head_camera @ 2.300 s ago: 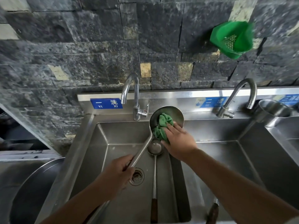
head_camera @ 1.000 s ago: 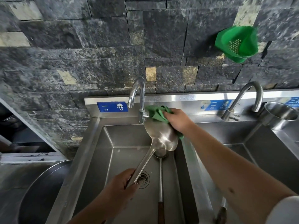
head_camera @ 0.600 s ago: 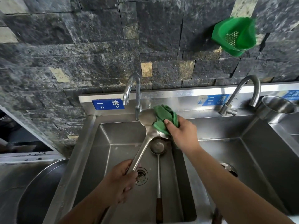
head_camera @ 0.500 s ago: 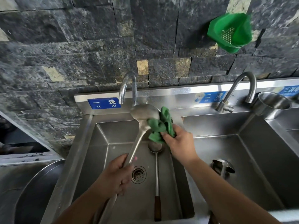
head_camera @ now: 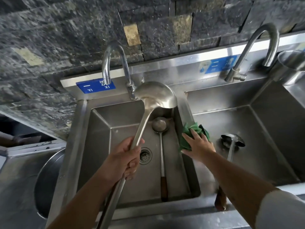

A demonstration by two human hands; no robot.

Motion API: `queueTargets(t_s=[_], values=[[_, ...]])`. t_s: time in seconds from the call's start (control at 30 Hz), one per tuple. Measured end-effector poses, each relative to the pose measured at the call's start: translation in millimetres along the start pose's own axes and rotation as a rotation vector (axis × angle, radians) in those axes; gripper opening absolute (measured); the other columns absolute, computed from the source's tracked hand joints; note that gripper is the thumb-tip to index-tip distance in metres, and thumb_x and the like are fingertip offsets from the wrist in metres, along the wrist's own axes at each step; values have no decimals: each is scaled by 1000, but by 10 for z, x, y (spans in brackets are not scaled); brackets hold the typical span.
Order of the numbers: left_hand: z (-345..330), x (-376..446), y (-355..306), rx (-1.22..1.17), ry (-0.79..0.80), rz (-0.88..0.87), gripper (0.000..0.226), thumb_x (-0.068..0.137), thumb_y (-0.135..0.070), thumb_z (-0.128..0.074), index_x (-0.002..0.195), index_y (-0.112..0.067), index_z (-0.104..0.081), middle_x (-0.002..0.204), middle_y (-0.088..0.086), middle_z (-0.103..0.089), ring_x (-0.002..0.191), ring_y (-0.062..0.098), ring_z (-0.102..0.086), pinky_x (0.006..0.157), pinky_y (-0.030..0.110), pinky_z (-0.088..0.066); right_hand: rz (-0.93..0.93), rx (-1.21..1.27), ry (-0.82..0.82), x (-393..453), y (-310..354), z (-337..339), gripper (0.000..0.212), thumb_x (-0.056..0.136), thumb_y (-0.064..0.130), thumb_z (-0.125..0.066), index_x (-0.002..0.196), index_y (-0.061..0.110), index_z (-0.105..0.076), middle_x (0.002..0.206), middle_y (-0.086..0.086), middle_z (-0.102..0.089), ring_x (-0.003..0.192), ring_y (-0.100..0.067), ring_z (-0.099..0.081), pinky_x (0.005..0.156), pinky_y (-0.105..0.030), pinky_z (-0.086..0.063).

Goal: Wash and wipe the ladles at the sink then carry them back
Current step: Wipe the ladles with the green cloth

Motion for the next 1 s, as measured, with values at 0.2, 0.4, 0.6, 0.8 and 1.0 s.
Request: queueTargets(t_s=[0.2, 0.4, 0.6, 0.8, 1.0], values=[[-125, 189, 213, -52, 19, 101, 15, 95, -11, -55, 110, -8, -54, 48, 2, -35, 28, 9, -30, 33, 17, -32, 82, -35, 58, 224, -54, -36, 86, 76, 82, -43, 149, 53, -8, 164, 11, 7, 147, -39, -12, 106, -59, -38], [-378, 495, 310, -72, 104, 87, 31, 82, -15, -56, 110, -4, -52, 48, 2, -37, 27, 9, -32, 33, 17, -33, 101, 12, 67, 139, -74, 125, 95, 78, 84, -38, 152, 47, 9, 163, 3, 24, 147, -36, 23, 117, -62, 1], [-800, 922, 400, -153, 138, 170, 19, 82, -17, -59, 101, -14, -59, 63, 1, -54, 56, 14, -57, 46, 22, -41, -127, 481, -196, -487, -148, 251, 85, 87, 62, -54, 155, 29, -16, 162, -9, -6, 149, -35, -7, 118, -46, -16], [-1604, 1618, 636, 90, 21, 135, 17, 98, -13, -52, 85, -17, -62, 68, 0, -49, 43, 1, -48, 38, 16, -36, -234, 1297, -113, -1161, -132, 303, 31, 96, 36, -58, 77, 12, -64, 65, 4, -62, 63, -13, -58, 60, -27, -46], [-2329, 2152, 1028, 291, 69, 138, 30, 83, -44, -65, 65, -20, -62, 51, -4, -51, 45, 16, -44, 54, 28, -39, -413, 1517, -207, -1228, -494, 130, 23, 80, 27, -67, 68, 8, -72, 62, -8, -62, 56, -18, -52, 55, -30, -41]])
Point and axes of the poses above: each hand's wrist, its own x-axis towards the middle knuckle, its own z-axis out of the back of the hand, y = z × x, the point moved 4 cm from there along x, towards the middle knuckle
